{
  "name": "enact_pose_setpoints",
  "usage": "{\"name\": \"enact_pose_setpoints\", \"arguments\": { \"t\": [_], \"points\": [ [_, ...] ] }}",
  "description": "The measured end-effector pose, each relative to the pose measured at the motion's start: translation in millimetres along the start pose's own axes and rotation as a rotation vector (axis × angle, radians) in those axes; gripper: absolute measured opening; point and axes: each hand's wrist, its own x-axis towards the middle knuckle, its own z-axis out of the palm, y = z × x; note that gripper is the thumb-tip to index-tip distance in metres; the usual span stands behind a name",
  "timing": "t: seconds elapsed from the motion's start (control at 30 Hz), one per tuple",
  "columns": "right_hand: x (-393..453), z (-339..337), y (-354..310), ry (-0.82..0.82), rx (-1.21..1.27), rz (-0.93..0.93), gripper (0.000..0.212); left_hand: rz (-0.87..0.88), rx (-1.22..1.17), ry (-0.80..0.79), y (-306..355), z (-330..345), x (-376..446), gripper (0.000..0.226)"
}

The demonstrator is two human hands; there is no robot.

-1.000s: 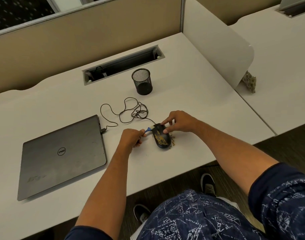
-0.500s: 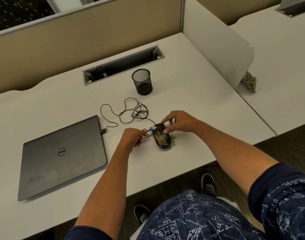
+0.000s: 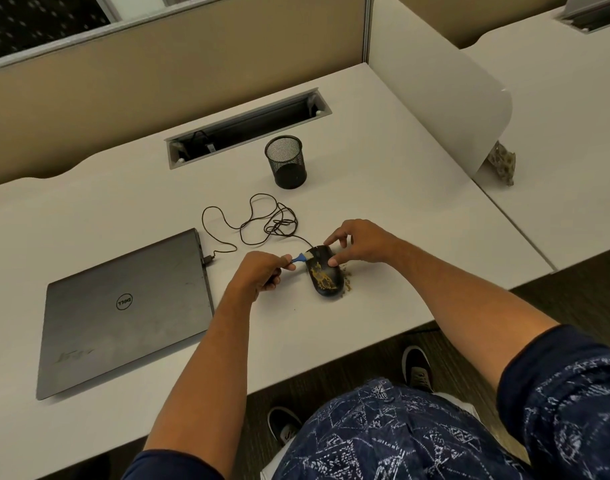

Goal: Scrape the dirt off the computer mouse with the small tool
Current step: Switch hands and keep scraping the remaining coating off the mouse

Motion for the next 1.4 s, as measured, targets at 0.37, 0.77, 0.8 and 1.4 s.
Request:
{"name": "enact_pose_setpoints", "arguments": {
  "t": [0.37, 0.77, 0.8, 1.4],
  "points": [
    [-1, 0, -1, -0.003, 0.004, 0.004, 0.049, -0.051, 0.113, -0.152, 5, -3, -1, 0.022],
    [0, -1, -1, -0.008, -0.003, -0.008, 0.050, -0.009, 0.015, -0.137, 3, -9, 3, 0.024],
    [0, -1, 0, -0.009, -0.003, -0.008, 0.049, -0.006, 0.013, -0.124, 3, -7, 3, 0.024],
    [-1, -1, -1, -0.009, -0.018, 0.000, 0.050, 0.093, 0.036, -0.196, -4, -18, 4, 0.024]
  ]
}}
